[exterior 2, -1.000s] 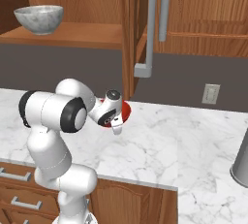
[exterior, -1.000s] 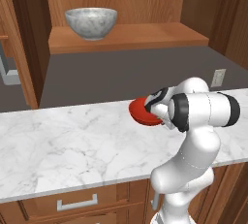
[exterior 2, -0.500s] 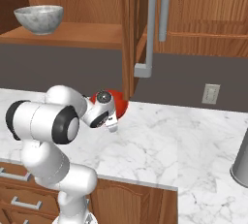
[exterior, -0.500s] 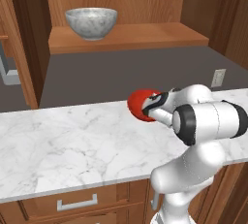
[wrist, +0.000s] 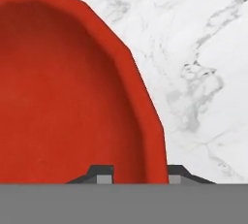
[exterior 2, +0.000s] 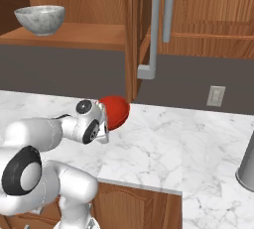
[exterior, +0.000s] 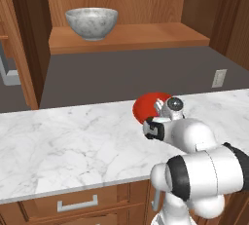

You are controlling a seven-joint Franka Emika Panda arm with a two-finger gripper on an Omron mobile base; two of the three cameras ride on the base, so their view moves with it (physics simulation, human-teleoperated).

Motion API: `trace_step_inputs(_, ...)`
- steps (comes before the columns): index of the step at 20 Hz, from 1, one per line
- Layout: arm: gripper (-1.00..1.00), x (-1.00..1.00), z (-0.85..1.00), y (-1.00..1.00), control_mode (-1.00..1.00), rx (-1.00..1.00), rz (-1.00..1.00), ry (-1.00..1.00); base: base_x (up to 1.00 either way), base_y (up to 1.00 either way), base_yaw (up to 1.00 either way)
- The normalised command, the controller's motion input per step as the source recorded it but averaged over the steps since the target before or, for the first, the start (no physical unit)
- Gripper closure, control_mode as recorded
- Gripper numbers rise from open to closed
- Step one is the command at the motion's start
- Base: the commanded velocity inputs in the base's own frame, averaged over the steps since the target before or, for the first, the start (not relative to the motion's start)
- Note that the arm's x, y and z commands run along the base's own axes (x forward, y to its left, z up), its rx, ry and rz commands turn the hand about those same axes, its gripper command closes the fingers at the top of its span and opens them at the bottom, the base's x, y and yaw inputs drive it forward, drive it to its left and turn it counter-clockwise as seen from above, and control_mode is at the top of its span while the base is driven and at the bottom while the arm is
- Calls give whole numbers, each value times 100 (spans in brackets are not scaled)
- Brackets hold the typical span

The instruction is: Open the cabinet. Pick the bowls from the counter and place them in the cabinet. Then close the cabinet.

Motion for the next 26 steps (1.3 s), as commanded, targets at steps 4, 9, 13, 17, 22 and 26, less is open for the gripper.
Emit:
trace_step_inputs(4, 100, -24, 100, 0, -100, 0, -11, 11, 0, 0, 0)
trace_step_inputs(9, 100, -30, 96, 0, -100, 0, -4, 8, 0, 0, 0)
trace_step_inputs(13, 100, -44, 69, 0, -100, 0, -2, 3, 0, 0, 0)
trace_step_inputs(17, 100, -92, 24, 0, -100, 0, -2, -28, 0, 0, 0)
trace_step_inputs(22, 100, -75, 56, 0, -100, 0, 0, -33, 0, 0, 0)
trace_step_inputs(26, 100, -56, 68, 0, -100, 0, 0, -17, 0, 0, 0)
